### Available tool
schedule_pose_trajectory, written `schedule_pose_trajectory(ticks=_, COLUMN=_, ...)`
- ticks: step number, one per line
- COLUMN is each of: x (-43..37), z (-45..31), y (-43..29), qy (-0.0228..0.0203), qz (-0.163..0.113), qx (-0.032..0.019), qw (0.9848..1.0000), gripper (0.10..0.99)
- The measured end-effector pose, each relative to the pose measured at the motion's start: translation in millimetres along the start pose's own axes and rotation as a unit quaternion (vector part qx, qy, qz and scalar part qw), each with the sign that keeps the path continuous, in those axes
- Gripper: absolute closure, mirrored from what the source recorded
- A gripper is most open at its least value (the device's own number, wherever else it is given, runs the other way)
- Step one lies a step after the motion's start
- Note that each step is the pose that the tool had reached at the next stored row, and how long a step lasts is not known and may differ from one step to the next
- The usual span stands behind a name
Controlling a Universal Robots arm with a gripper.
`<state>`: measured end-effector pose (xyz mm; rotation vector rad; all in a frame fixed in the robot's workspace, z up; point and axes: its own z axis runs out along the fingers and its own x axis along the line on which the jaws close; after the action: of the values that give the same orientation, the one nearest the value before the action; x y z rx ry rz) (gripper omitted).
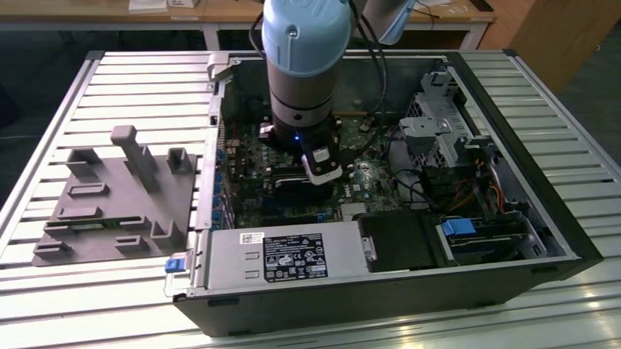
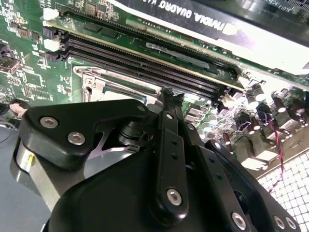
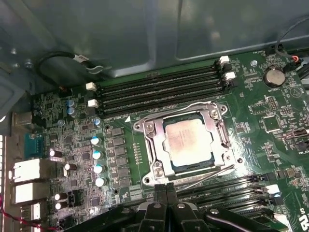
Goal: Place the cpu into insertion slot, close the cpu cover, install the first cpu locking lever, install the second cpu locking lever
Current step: 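Install the second cpu locking lever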
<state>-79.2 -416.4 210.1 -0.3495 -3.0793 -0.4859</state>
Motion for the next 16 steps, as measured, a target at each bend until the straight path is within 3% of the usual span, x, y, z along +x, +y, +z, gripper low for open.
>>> schedule_pose_trajectory(ticks=6, x=0.2, z=0.0, y=0.0, qy=0.0011, qz=-0.008, qx=-0.0021, qw=1.0, gripper=0.984)
schedule_pose_trajectory(ticks=11, x=1.3, z=0.9, y=-0.6, qy=-0.0145, qz=-0.021, qx=-0.0059, qw=0.9997, gripper=0.984)
schedule_pose_trajectory(ticks=16, x=5.3, z=2.6, y=-2.2, qy=-0.0173, qz=-0.025, qx=-0.0065, qw=0.9995, gripper=0.984)
